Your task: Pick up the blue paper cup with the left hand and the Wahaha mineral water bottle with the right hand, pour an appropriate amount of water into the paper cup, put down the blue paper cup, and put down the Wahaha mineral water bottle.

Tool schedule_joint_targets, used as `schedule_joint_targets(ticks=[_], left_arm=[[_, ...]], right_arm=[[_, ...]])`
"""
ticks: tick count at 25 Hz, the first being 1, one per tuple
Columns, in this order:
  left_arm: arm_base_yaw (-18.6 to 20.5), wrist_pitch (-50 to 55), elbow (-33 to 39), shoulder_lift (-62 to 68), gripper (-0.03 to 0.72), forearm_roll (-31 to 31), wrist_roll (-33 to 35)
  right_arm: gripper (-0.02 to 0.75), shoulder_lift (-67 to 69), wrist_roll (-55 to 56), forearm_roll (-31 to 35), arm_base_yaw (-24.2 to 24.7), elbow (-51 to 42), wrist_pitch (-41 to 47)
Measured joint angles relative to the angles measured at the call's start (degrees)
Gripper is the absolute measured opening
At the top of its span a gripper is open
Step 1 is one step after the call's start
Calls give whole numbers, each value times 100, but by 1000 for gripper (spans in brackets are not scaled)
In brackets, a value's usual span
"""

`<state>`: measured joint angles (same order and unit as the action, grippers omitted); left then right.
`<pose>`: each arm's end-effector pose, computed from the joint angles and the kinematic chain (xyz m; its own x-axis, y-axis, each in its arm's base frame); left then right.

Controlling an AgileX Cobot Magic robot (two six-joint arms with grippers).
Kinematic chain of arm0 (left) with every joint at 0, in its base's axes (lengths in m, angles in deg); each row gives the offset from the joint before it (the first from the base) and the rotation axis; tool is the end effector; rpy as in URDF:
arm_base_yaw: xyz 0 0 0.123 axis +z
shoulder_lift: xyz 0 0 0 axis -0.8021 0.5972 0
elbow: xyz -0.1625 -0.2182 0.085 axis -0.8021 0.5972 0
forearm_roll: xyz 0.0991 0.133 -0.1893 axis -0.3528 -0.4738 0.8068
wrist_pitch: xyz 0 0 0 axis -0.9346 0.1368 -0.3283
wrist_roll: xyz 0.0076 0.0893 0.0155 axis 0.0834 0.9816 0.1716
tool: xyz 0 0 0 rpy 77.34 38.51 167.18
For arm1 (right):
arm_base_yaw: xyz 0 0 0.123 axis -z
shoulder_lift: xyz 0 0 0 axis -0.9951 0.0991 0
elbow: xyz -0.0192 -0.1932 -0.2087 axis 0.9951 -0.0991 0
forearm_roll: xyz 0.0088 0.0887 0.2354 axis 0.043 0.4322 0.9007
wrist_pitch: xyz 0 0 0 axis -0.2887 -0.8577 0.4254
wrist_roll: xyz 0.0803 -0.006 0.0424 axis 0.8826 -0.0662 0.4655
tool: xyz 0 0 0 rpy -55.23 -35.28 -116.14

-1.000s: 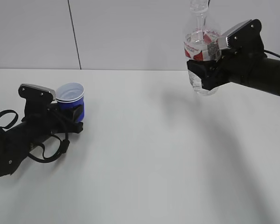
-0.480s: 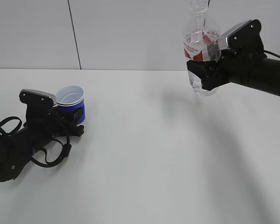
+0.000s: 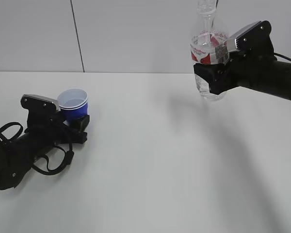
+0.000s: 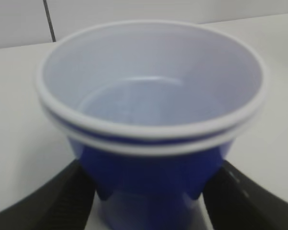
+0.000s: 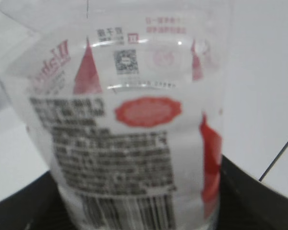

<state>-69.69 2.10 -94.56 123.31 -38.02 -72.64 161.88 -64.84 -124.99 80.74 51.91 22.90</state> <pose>0.3458 -0.1080 0.0335 -0.2616 0.0639 -0.9631 0.3411 0.9396 -0.0303 0.3841 0.0681 0.1979 0.0002 -0.3732 -0.9277 -0.5776 0.7573 -0.3048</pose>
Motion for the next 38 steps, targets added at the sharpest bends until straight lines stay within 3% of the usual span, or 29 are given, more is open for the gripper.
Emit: schedule_joint_targets(ticks=[13,20,31,38], left_arm=[[0,81,0,23,553,355,0],[0,91,175,-56,552,111,0],[0,91,1216,-988,552,62,0],[0,91,2315,-2177,552,62,0]], right_arm=[[482,0,205,-101,0,0,0],[482,0,213,-111,0,0,10],[482,0,218,-111,0,0,10],[482,0,227,-111,0,0,10]])
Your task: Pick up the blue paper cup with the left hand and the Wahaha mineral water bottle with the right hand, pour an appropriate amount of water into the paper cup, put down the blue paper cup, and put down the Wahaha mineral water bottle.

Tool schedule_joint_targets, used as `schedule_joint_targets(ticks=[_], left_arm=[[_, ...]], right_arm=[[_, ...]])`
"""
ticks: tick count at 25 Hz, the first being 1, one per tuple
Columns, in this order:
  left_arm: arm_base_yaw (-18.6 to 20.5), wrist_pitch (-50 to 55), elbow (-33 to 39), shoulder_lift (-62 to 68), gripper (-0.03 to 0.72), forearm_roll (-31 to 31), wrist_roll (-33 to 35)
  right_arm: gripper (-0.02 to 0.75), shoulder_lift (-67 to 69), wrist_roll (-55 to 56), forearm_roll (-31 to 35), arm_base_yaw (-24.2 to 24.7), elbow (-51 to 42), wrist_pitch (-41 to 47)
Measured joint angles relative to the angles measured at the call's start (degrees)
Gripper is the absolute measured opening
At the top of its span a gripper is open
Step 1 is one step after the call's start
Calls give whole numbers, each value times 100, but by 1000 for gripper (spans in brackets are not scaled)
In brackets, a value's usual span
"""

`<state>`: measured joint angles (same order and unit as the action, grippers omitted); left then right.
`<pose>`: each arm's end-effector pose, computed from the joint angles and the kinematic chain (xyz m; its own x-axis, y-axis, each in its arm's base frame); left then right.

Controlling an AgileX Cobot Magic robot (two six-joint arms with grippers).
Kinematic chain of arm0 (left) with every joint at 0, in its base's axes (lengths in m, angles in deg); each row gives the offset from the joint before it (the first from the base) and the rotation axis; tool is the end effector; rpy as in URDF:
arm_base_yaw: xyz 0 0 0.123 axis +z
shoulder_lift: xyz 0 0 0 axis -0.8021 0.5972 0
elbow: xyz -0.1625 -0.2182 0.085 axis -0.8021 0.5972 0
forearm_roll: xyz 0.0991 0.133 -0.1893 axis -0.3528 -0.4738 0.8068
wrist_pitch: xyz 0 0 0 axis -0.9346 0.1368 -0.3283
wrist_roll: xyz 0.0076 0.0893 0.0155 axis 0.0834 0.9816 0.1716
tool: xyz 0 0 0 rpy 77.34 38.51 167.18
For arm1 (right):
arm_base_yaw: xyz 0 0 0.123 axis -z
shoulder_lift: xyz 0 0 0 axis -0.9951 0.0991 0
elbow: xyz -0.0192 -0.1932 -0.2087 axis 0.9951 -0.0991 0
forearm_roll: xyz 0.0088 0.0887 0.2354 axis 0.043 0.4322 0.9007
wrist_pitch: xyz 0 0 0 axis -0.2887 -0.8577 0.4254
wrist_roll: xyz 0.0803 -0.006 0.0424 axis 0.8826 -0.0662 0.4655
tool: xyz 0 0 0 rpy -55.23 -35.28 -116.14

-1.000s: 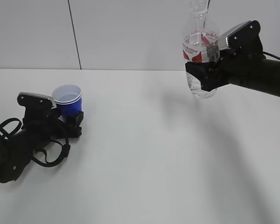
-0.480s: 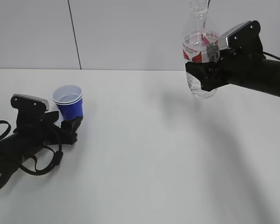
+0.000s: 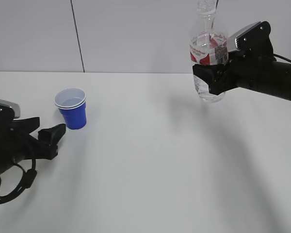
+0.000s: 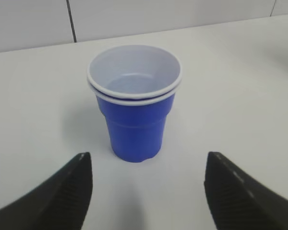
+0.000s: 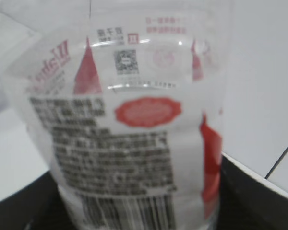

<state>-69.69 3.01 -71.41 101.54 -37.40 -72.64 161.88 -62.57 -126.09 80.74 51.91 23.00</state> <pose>0.2600 -0.0818 0.0977 -0.2991 0.0715 -0.9515 0.3296 0.9435 -0.0327 0.3835 0.0687 0.1972 -0.0185 -0.3567 -0.9341 -0.5870 0.7601 -0.2786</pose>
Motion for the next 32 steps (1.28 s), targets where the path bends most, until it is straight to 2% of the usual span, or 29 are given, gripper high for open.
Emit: schedule_joint_targets(ticks=[6,8,12,17,20,24,32], left_arm=[[0,0,863,-1550,552,-158,0],[0,283,977,-2081,552,-158,0],[0,1669,1046,-3130,552,-158,-13],[0,2701,1047,-4264,552,143,-355],[0,3421,894,-4860,552,265,-556],[0,5042,530,-5691,552,287,-621],[0,7954,-213,-7486,552,-239,-621]], right_arm=[[482,0,280,0,0,0,0],[482,0,437,72,0,0,0],[482,0,695,218,0,0,-32],[482,0,791,218,0,0,-80],[482,0,800,218,0,0,-80],[482,0,804,218,0,0,-93],[482,0,813,218,0,0,-93]])
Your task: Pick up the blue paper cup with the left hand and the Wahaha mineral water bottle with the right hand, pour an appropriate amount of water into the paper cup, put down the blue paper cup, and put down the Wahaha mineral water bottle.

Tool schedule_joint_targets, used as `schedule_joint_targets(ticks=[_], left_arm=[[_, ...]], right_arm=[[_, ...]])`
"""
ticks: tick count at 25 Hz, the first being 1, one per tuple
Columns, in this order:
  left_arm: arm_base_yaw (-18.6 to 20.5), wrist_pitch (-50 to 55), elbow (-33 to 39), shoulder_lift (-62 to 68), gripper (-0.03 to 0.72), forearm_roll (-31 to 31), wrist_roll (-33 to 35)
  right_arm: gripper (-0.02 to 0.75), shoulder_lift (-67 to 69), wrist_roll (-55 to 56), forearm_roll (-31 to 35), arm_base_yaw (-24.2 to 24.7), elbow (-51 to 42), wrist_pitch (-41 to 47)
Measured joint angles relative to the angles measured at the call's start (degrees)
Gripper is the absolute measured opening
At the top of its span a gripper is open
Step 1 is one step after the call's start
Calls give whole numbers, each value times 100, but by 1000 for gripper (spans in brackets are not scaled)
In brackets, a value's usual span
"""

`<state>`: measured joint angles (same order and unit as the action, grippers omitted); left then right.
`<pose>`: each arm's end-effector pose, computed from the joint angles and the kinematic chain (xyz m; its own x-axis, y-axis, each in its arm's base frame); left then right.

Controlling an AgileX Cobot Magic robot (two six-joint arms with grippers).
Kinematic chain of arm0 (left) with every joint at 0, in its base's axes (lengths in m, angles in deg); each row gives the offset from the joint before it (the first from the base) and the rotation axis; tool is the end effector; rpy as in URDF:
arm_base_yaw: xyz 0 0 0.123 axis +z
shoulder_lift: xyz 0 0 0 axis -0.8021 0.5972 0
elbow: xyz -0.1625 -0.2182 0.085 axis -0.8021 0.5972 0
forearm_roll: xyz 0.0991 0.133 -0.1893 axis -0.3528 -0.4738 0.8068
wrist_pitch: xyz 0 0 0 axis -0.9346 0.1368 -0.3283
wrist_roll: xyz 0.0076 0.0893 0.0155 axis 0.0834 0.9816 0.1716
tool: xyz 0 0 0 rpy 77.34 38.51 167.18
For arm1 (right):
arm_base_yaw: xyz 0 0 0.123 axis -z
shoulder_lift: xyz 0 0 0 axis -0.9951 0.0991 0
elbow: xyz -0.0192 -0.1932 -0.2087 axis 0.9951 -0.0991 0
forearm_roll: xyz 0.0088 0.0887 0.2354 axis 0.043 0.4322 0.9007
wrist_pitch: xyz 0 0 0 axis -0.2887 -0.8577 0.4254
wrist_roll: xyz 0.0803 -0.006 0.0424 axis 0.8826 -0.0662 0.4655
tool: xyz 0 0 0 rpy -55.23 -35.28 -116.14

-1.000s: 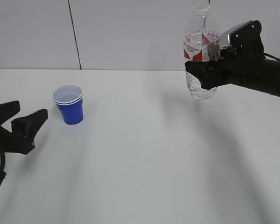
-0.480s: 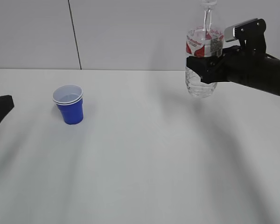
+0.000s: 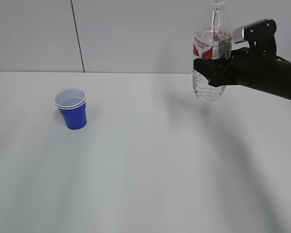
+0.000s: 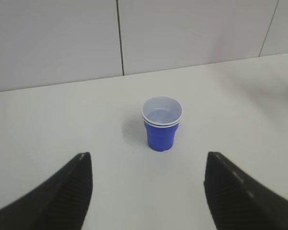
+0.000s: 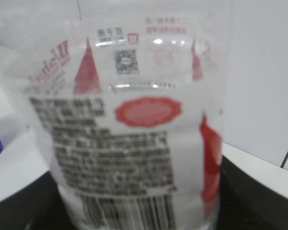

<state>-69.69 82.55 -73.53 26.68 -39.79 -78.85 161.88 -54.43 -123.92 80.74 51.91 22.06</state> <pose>0.1272 -0.0350 0.2810 -0.3445 0.0517 -0.9374 0.2437 0.9692 -0.0361 0.3846 0.0680 0.1996 -0.0969 -0.2091 -0.9731 -0.5621 0.8183 -0.1199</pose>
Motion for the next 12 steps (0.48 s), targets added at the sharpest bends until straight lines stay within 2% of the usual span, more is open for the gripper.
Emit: schedule_joint_targets(ticks=[6,12], left_arm=[[0,2032,-441,-1214,552,-63,0],[0,3322,-470,-2172,549,40,132]], right_arm=[[482,0,0,57,0,0,0],[482,0,0,277,0,0,-10]])
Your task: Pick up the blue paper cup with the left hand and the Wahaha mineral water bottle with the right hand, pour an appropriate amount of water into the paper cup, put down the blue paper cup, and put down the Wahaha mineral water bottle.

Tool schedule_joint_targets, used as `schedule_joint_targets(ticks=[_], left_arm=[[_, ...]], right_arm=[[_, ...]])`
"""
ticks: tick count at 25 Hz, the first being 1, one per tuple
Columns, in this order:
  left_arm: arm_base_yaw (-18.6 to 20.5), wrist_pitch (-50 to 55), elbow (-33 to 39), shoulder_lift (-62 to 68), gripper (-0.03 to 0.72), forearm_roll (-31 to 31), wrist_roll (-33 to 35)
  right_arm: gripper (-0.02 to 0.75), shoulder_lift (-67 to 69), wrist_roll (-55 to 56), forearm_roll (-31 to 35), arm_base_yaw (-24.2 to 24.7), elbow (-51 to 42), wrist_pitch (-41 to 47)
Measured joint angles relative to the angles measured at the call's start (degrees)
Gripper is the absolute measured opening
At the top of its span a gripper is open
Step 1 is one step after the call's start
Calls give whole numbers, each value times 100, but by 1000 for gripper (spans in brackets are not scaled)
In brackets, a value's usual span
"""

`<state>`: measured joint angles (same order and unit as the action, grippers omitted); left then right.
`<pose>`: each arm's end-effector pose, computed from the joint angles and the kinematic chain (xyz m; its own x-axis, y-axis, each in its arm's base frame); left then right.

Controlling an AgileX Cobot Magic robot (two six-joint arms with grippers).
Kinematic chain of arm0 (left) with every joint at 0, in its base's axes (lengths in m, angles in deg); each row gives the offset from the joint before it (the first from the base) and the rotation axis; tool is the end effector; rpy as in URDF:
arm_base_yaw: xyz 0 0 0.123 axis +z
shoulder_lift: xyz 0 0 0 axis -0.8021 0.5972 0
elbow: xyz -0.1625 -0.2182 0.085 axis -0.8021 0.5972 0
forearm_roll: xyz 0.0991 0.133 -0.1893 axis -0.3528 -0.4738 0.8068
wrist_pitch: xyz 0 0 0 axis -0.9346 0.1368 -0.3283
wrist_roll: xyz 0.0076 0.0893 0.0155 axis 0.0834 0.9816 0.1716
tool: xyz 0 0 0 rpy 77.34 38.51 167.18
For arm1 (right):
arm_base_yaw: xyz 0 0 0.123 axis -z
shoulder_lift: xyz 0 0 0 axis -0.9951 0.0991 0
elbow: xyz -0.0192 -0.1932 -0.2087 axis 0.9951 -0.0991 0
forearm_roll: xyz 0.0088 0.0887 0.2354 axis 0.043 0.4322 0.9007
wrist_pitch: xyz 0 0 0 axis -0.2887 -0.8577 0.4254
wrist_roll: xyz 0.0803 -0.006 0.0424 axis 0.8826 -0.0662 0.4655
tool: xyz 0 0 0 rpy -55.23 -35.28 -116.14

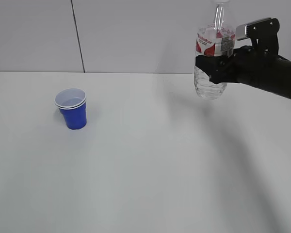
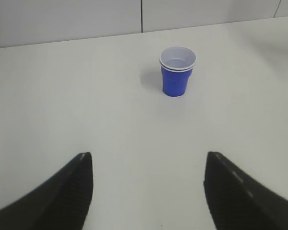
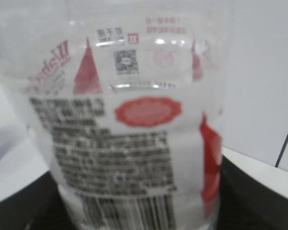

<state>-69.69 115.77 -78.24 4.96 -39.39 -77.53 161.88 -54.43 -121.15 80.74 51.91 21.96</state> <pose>0.0461 -0.0068 0.2943 -0.4479 0.0700 -0.8913 0.1939 0.9808 -0.0205 0.3862 0.0661 0.2012 -0.1042 -0.1719 -0.9796 -0.5342 0.8405 -0.0906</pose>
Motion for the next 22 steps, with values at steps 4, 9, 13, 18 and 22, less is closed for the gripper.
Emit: schedule_joint_targets(ticks=[4,9,13,18,22], left_arm=[[0,311,0,-478,518,226,68],[0,386,-13,-709,463,302,95],[0,591,-87,-732,436,526,99],[0,1513,-218,-754,427,622,188],[0,1746,-218,-829,426,593,210]], right_arm=[[482,0,0,9,0,0,-10],[482,0,0,12,0,0,-18],[482,0,0,21,0,0,-32],[482,0,0,21,0,0,-34],[482,0,0,21,0,0,-44]])
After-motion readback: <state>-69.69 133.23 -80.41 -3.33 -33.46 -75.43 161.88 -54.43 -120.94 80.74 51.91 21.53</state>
